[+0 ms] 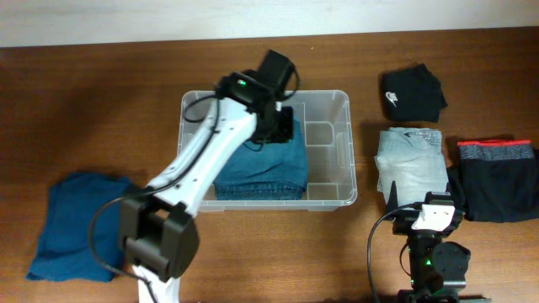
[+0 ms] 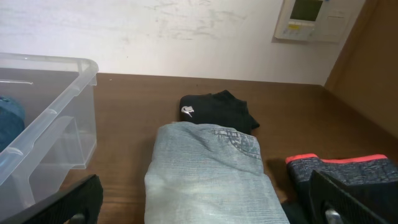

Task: Pack container
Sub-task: 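Press and flatten the jeans inside the box with the left gripper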

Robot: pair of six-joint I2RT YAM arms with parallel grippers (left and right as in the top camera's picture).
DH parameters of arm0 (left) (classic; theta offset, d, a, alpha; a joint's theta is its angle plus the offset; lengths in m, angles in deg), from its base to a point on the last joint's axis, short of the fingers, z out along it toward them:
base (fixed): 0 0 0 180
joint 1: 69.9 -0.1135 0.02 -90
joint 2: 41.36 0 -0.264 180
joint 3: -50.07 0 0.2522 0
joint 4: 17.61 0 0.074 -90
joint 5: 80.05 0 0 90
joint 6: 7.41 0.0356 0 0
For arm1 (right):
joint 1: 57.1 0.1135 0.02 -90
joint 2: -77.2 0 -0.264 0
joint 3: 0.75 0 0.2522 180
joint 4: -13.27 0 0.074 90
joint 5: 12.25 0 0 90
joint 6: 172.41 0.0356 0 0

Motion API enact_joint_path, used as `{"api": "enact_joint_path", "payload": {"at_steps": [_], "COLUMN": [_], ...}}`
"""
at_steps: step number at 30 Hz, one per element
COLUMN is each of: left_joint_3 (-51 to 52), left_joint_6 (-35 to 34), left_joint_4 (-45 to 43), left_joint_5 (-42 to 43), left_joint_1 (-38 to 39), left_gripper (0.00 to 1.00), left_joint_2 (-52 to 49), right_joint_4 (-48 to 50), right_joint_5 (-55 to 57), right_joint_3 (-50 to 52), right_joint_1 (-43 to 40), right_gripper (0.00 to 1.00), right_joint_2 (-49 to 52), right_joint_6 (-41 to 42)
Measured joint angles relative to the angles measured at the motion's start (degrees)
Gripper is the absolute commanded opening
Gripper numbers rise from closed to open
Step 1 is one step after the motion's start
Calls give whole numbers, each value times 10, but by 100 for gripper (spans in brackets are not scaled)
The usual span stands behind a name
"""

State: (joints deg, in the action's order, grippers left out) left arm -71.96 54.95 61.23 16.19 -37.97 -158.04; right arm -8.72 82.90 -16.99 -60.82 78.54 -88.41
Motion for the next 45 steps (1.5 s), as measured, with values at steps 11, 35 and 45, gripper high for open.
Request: {"api": "enact_joint_path", "payload": {"at_steps": [11, 35, 45], "left_joint_3": [0, -1, -1], "left_joint_6": [0, -21, -37], "left_joint_4": [-53, 18, 50], "left_joint_5": [3, -89, -126], "left_joint_1": [29, 45, 43], "left_gripper": [1, 1, 1], "left_joint_2": [-42, -103, -103], "right_joint_4": [0, 0, 0], "right_joint_5": [0, 0, 0], "right_joint_3": [0, 0, 0], "right_joint_1": [0, 0, 0], "right_gripper": [98, 98, 98], "right_joint_2": [0, 0, 0], "right_joint_6": [0, 0, 0]}}
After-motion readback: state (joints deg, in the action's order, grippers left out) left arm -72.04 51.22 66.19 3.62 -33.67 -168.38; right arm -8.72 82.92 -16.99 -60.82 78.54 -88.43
